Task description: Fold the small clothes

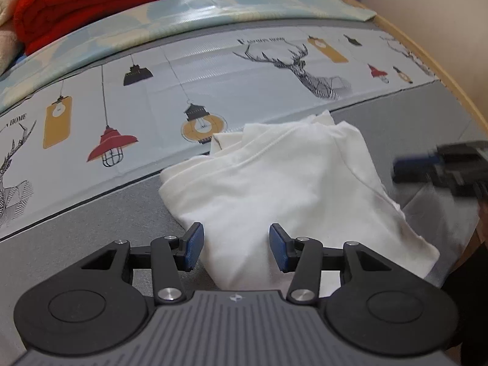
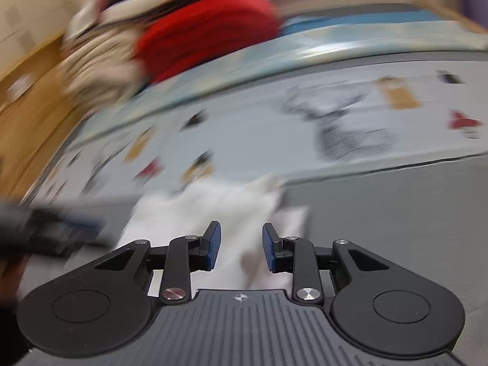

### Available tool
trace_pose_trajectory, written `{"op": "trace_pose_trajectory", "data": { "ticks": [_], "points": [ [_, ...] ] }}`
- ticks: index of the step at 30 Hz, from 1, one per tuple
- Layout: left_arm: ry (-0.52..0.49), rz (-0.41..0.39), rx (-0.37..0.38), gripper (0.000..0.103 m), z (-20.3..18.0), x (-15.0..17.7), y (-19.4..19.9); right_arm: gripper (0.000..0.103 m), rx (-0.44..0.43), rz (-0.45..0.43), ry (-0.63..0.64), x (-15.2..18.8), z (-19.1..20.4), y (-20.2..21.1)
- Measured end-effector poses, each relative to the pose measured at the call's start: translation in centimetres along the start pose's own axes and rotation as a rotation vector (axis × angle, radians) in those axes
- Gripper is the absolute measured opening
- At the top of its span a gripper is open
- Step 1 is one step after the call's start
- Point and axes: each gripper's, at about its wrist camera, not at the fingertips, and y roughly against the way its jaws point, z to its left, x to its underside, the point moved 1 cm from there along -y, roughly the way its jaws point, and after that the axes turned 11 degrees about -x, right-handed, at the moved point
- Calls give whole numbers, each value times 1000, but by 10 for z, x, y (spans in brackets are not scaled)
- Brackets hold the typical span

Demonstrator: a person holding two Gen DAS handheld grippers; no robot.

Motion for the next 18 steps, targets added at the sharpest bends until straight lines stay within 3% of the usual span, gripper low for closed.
{"op": "trace_pose_trajectory", "data": {
  "ticks": [3, 5, 7, 10, 13, 16, 18],
  "points": [
    [-41, 57, -55, 53, -7, 4, -16, 33, -63, 142, 82, 18, 11, -6],
    [-46, 118, -97, 58, -7, 7, -28, 35, 2, 263, 109, 32, 10, -18],
    [11, 131, -87, 58, -1, 5, -28, 35, 94, 341, 137, 43, 5, -28],
    [61, 87, -97, 56, 8, 2, -18, 36, 82, 311, 109, 40, 1, -18],
    [131, 89, -19, 56, 16, 2, -12, 39, 69, 301, 92, 42, -4, -9],
    [114, 168, 68, 58, 10, 7, -18, 44, 76, 354, 80, 49, -8, -14],
    [6, 255, 29, 66, -4, 17, -30, 51, 87, 350, 94, 49, -6, -13]
  ]
}}
